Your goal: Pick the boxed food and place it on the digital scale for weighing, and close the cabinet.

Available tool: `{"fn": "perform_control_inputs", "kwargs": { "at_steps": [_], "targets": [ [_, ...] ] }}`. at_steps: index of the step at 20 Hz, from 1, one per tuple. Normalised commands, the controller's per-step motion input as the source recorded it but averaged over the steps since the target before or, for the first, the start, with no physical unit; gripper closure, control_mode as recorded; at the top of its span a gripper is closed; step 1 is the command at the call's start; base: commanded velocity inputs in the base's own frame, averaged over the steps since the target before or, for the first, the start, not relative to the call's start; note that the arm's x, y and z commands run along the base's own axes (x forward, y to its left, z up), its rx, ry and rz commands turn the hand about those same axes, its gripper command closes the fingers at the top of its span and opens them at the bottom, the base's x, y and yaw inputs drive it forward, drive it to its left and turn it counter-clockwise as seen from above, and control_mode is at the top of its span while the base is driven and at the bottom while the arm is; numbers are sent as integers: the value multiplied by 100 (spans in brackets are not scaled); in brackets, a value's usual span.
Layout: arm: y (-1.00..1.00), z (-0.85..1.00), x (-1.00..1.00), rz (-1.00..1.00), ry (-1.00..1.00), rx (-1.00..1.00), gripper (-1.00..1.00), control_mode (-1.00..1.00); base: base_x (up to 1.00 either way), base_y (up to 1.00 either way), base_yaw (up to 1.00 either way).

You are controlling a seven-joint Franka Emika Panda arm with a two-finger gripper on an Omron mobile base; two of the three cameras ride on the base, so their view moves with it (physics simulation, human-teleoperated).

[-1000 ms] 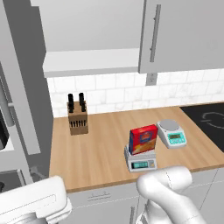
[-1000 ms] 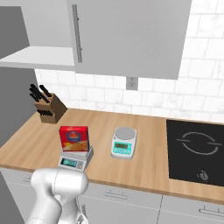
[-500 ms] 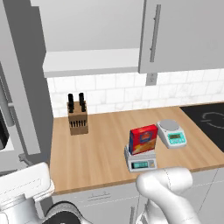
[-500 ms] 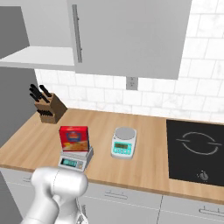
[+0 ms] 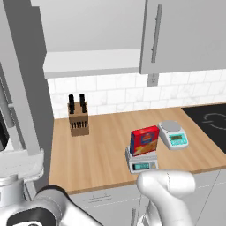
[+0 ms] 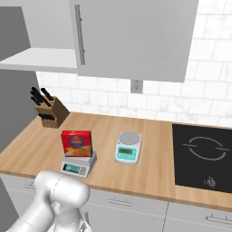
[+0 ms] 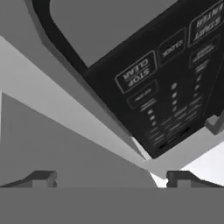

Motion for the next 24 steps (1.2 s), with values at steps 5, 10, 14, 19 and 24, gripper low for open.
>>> {"fn": "perform_control_inputs", "kwargs": {
  "at_steps": [5,10,14,19,24],
  "targets": [
    [-96,46,0,0,-19,61,-100,-100,0,0,0],
    [-93,80,1,0,6,29,-100,-100,0,0,0],
    [-97,37,57,0,54,8,-100,-100,0,0,0],
    [-98,0,100,0,70,1,-100,-100,0,0,0],
    [-100,0,100,0,48,7,-100,-100,0,0,0]
  ]
}}
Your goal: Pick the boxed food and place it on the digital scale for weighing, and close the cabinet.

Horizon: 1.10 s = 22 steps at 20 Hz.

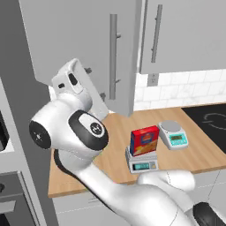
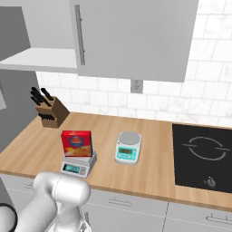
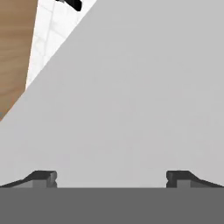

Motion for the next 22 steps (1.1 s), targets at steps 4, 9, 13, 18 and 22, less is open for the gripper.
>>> {"fn": "perform_control_inputs", "kwargs": {
  "at_steps": [4,9,13,18,22],
  "targets": [
    [-100,0,100,0,41,9,-100,-100,0,0,0],
    [-95,-16,100,3,43,1,-100,-100,0,0,0],
    [-72,-14,100,2,24,0,-100,-100,0,0,0],
    [-37,-9,100,9,11,0,-100,-100,0,0,0],
    [-36,-43,100,12,-25,0,-100,-100,0,0,0]
  ]
}}
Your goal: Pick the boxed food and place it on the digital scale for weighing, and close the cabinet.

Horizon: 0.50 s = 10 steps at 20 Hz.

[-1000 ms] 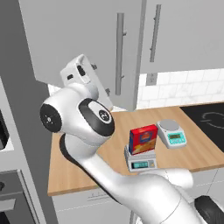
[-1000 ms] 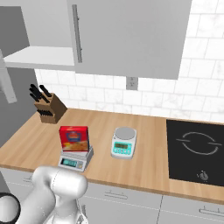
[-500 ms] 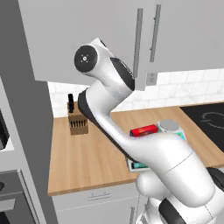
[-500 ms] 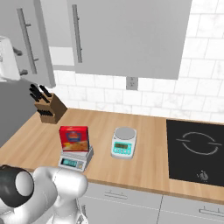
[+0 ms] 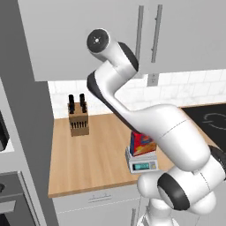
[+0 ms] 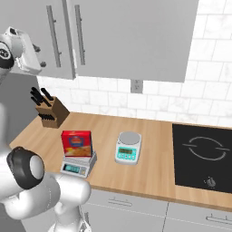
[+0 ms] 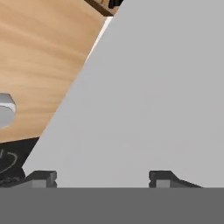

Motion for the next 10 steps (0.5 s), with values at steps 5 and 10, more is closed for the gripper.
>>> {"fn": "perform_control_inputs", "kwargs": {
  "at_steps": [5,10],
  "targets": [
    [-30,-47,100,13,-24,1,-100,-100,0,0,0],
    [-28,-11,100,10,-1,6,-100,-100,0,0,0]
  ]
}}
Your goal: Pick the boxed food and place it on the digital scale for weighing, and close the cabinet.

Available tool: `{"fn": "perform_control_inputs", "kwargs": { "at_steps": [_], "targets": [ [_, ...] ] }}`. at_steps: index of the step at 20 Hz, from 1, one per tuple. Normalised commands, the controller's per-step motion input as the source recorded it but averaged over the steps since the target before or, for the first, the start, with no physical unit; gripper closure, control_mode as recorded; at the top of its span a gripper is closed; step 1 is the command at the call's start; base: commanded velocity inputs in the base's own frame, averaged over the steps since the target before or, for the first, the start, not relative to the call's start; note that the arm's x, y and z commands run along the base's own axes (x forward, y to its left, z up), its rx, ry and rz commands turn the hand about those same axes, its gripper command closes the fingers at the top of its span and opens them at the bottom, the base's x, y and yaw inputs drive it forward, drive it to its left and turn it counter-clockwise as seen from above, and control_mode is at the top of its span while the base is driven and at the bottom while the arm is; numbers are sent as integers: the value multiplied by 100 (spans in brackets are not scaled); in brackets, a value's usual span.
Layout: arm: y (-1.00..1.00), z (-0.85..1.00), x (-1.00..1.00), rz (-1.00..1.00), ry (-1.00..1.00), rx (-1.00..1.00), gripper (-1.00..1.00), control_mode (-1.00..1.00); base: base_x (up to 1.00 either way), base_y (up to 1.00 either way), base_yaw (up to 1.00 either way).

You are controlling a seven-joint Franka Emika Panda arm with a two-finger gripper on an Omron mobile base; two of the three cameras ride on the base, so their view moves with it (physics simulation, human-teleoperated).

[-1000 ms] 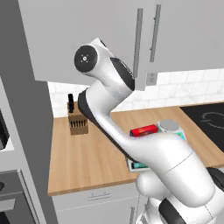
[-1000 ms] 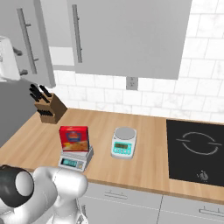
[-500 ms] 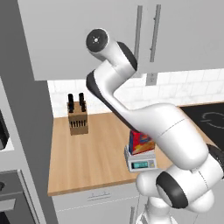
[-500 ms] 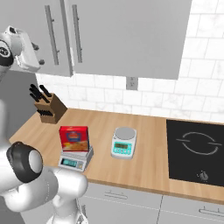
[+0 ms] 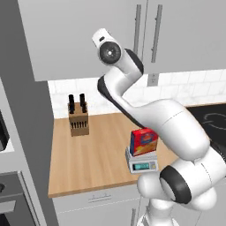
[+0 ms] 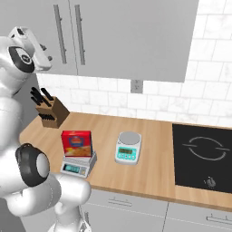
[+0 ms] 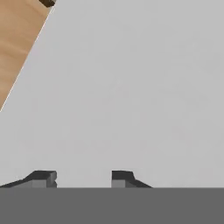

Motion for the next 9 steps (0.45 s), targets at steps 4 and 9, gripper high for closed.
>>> {"fn": "perform_control_inputs", "kwargs": {
  "at_steps": [4,9],
  "targets": [
    [-49,0,70,12,-3,8,-100,-100,0,0,0],
    [-77,0,20,11,-9,9,-100,-100,0,0,0]
  ]
}}
